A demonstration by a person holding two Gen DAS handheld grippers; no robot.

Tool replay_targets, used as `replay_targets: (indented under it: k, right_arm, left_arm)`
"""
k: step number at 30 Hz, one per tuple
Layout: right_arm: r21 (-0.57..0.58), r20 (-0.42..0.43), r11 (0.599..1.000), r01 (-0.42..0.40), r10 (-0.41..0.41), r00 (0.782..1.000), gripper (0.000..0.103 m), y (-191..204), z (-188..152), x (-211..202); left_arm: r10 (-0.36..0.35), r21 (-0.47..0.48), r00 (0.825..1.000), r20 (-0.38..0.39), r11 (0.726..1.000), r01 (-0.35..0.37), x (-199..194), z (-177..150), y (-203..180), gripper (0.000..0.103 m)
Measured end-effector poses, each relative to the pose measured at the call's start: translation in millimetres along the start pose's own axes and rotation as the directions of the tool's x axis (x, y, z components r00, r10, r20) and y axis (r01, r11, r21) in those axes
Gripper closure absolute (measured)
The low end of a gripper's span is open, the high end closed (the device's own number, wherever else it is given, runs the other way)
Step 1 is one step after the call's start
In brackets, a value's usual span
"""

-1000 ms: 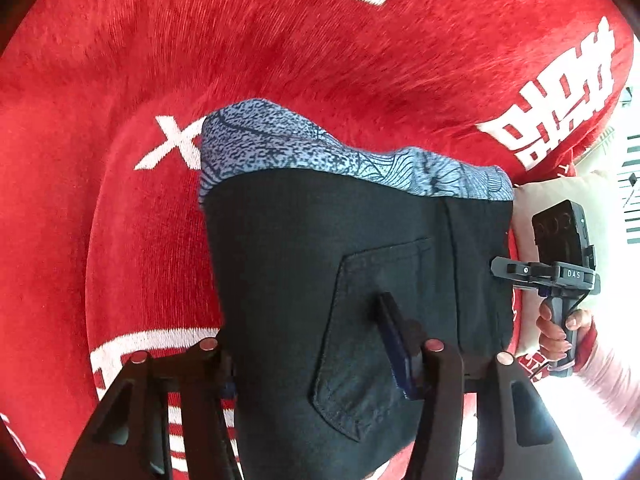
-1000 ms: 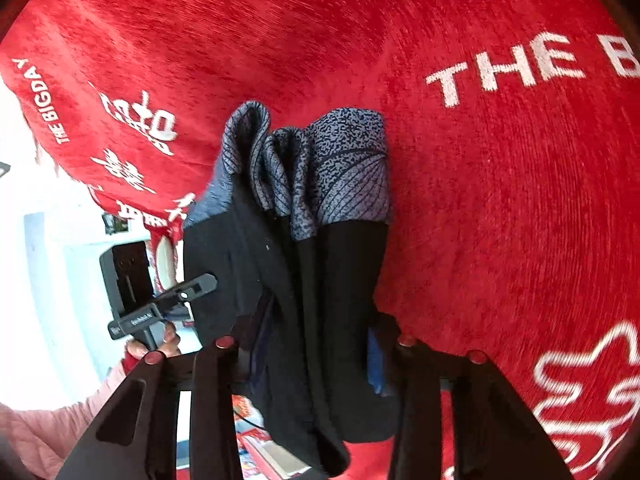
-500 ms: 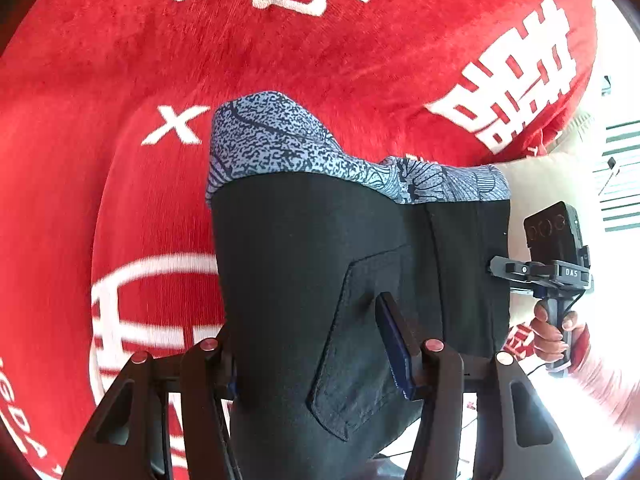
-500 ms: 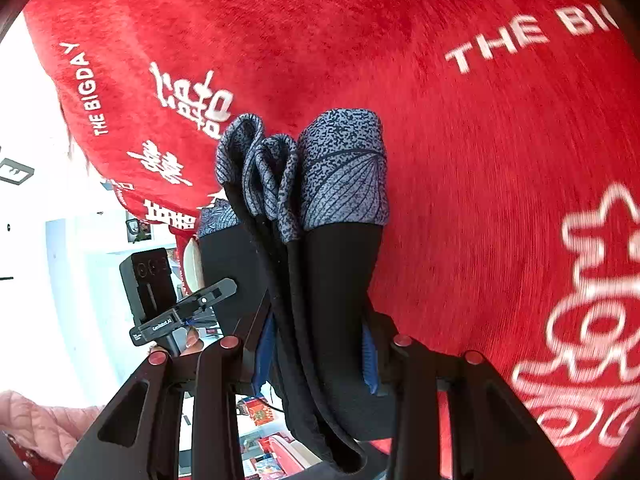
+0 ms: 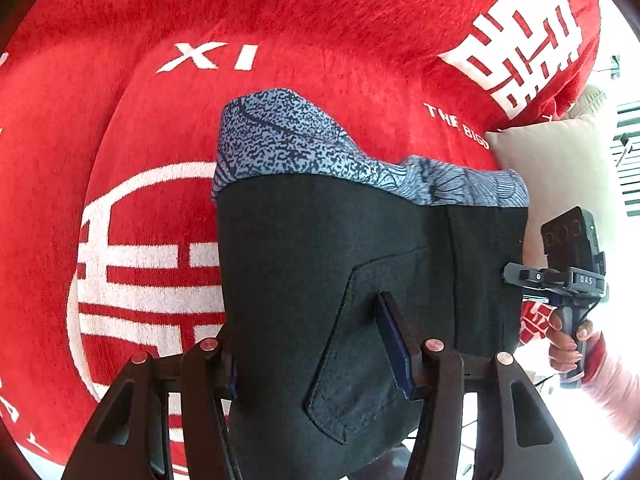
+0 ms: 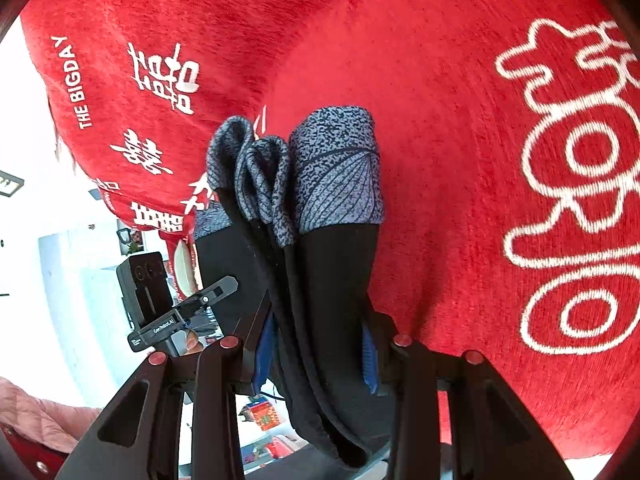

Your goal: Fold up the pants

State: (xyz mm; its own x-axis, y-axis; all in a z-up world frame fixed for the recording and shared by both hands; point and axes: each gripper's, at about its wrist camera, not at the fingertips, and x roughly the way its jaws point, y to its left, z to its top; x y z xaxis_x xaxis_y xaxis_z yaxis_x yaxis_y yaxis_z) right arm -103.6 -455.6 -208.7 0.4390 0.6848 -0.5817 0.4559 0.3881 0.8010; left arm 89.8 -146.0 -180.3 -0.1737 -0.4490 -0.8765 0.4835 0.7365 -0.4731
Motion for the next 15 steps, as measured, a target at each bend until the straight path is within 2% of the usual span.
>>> replay_targets:
  k: [1, 7, 9, 11, 15]
  right_arm:
    - [-0.010, 0.008, 1.000, 0.014, -0.014, 1.000, 0.063, -1.3, -0.6, 1.1]
    - [-0.025, 0.033, 0.995, 0.101, -0.100, 0.994, 0.051, -9.7, 2.3, 7.0]
    - [-0.032, 0.040, 0.991, 0.127, -0.125, 0.991, 0.048, -9.3, 2.2, 8.0]
    - [-0.037, 0.048, 0.987, 0.156, -0.155, 0.987, 0.043, -8.3, 0.9, 8.1]
    - [-0.055, 0.076, 0.966, 0.253, -0.249, 0.966, 0.035, 2.2, -1.2, 9.8]
  left_arm:
    - [0.000, -0.001, 1.000, 0.009, 1.000, 0.000, 1.2, -0.6, 1.3, 0.046]
    - [0.077, 0.013, 0.995, 0.071, 0.997, -0.078, 8.3, -0.7, 3.4, 0.024]
    - [0.104, 0.001, 0.991, 0.082, 0.995, -0.104, 9.6, -0.9, 6.5, 0.013]
    - [0.114, -0.004, 0.990, 0.089, 0.994, -0.114, 10.0, -1.4, 6.4, 0.012]
    - [0.195, -0.004, 0.974, 0.116, 0.981, -0.196, 3.1, -4.9, -4.3, 0.012]
